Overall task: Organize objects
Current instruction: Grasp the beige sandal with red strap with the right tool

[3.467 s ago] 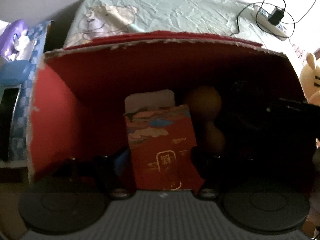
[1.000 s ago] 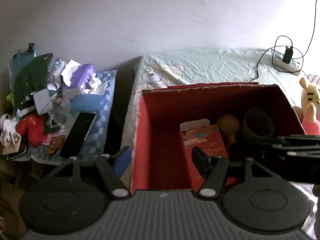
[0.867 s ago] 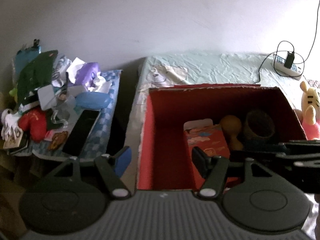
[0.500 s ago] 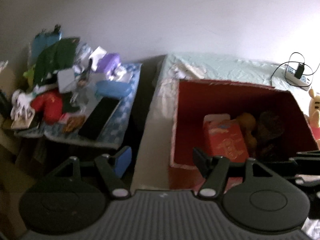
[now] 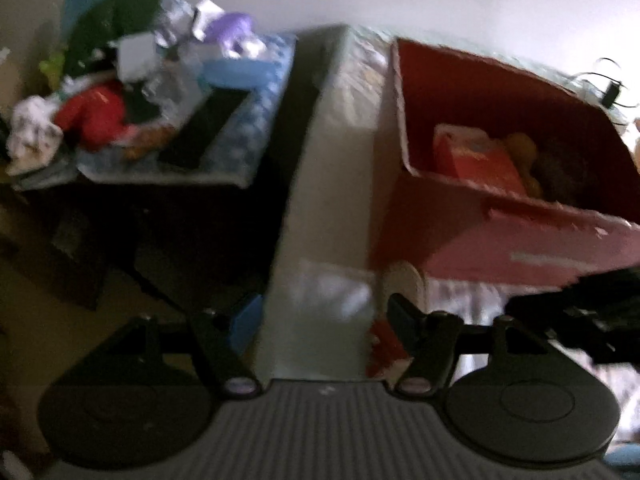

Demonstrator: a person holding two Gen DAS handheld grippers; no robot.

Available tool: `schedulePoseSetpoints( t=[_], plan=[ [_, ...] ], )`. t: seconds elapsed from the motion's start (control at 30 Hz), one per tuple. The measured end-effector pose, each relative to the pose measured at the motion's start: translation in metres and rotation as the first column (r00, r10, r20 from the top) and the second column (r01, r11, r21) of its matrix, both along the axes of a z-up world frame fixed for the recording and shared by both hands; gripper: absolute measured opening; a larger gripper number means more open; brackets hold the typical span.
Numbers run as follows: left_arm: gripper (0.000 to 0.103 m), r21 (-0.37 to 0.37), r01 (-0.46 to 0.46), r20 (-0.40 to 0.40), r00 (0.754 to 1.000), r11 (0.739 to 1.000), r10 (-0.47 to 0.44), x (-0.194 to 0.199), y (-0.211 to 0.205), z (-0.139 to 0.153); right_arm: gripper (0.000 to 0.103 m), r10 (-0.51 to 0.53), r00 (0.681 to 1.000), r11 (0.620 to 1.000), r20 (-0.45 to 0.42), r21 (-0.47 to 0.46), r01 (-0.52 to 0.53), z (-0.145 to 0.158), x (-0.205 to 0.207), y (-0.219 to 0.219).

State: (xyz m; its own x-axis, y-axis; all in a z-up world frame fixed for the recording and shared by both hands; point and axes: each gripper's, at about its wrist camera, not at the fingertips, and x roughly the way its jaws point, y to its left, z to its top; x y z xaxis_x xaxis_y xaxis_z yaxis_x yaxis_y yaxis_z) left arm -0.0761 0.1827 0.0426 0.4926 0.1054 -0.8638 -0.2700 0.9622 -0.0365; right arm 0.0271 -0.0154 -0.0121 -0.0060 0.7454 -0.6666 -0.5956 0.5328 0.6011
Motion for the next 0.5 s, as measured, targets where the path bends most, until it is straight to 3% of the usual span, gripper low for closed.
schedulePoseSetpoints(
  t=[0.27,0.37,0.5],
  plan=[
    [0.081,-0.093,0.134,-0.001,0.991,0.987,-0.135,-0.006,-0.027,-0.018,0.038,-0.033,0.993,0.999,-0.109,-0.019,0.031,-0.02,0.006,0.01],
    [0.081,-0.089,0.145,-0.021,0.989,0.985,-0.148,-0.002,-0.033,-0.026,0.038,-0.035,0.991,0.999,-0.133,-0.026,0.032,-0.025,0.007,0.015],
    [0.08,-0.118,0.129,-0.056,0.989,0.985,-0.137,0.005,-0.035,-0.04,0.046,-0.031,0.99,0.998,-0.136,-0.049,0.025,-0.031,0.008,0.019]
  ],
)
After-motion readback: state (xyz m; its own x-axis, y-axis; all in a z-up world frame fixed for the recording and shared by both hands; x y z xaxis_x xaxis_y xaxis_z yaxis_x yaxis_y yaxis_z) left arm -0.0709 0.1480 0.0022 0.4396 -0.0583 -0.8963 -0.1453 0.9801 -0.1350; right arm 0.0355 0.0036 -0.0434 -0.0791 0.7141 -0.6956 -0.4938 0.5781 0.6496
